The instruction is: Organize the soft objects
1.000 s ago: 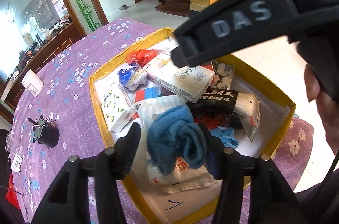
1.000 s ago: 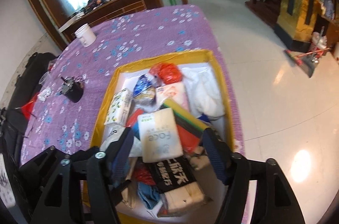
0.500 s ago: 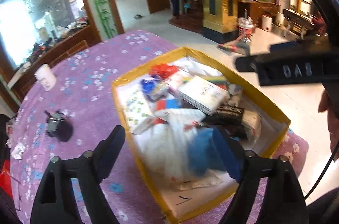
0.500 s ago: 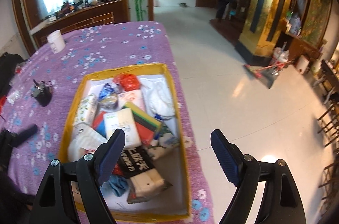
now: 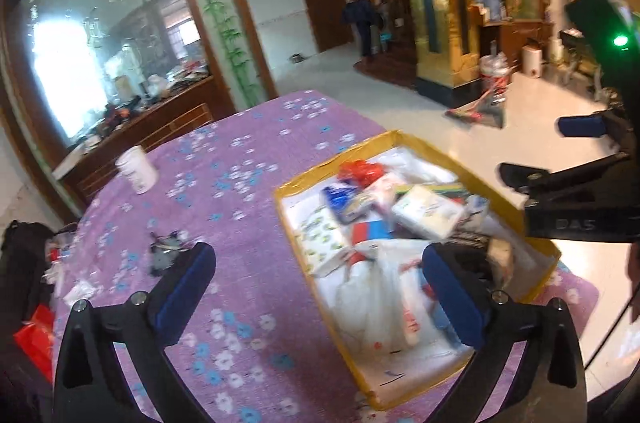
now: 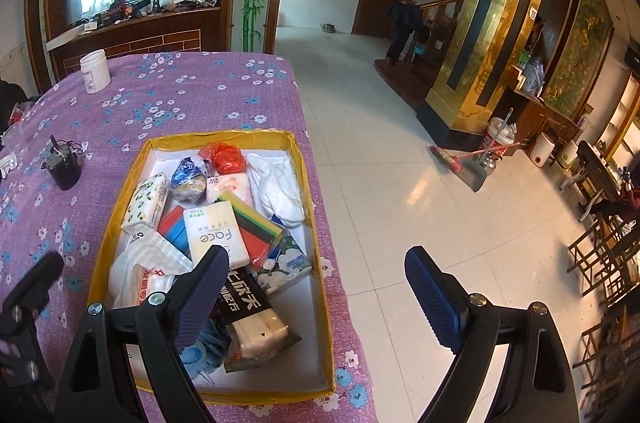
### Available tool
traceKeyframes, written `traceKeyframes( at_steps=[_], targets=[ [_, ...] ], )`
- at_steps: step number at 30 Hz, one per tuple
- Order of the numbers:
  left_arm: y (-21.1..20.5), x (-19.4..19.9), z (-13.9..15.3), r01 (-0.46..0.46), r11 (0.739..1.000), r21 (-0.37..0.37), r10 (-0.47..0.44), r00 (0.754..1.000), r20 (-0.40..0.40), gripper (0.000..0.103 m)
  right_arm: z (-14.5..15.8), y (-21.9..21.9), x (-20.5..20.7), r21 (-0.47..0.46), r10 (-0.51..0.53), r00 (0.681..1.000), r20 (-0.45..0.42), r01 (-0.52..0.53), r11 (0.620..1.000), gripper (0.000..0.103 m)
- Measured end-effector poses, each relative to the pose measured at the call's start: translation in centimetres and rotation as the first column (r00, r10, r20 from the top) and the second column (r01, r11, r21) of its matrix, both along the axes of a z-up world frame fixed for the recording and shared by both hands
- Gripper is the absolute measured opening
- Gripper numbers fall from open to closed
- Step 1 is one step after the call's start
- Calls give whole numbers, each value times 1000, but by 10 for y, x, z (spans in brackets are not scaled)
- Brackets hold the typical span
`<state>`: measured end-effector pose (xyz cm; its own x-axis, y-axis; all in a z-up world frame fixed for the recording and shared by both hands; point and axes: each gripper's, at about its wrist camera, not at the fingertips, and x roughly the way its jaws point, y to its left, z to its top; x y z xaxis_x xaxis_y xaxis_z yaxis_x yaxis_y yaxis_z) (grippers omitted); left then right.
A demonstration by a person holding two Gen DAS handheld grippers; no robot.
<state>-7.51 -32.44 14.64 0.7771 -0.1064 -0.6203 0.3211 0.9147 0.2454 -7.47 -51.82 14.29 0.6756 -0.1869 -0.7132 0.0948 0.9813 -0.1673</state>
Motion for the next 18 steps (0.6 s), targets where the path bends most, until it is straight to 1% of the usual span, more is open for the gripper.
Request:
traceKeyframes(
  at_steps=[3, 4, 8, 10, 12, 14, 16, 18],
  targets=[
    [4, 4, 2, -62, 997, 51, 62, 998, 11, 103, 2, 3, -2, -6, -1, 1000, 8, 1, 1000, 92],
    [6, 4, 3, -71, 996, 55, 70, 997, 16, 103, 3, 4, -3, -8, 0, 1000, 9, 0, 1000, 92],
    [18, 3, 16, -74, 997, 28, 74, 997, 26, 103, 5, 10, -3, -12, 5, 1000, 14, -5, 1000, 92],
    [20, 4, 21, -66, 997, 26, 66, 998, 19, 103, 6, 13, -4, -14, 9, 1000, 16, -8, 1000, 92],
    [24, 3, 27, -80, 996, 34, 79, 997, 23, 103, 7, 17, -2, -17, 13, 1000, 16, -13, 1000, 92],
    [31, 1, 33, -88, 996, 0, 88, 996, 30, 103, 8, 20, -2, -16, 17, 1000, 14, -16, 1000, 92],
    [37, 3, 35, -90, 996, -27, 90, 996, 9, 103, 8, 24, -1, -16, 20, 1000, 12, -20, 1000, 92],
    [42, 6, 34, -91, 995, -33, 90, 996, -21, 103, 9, 27, -1, -16, 22, 1000, 10, -22, 1000, 92]
  ],
)
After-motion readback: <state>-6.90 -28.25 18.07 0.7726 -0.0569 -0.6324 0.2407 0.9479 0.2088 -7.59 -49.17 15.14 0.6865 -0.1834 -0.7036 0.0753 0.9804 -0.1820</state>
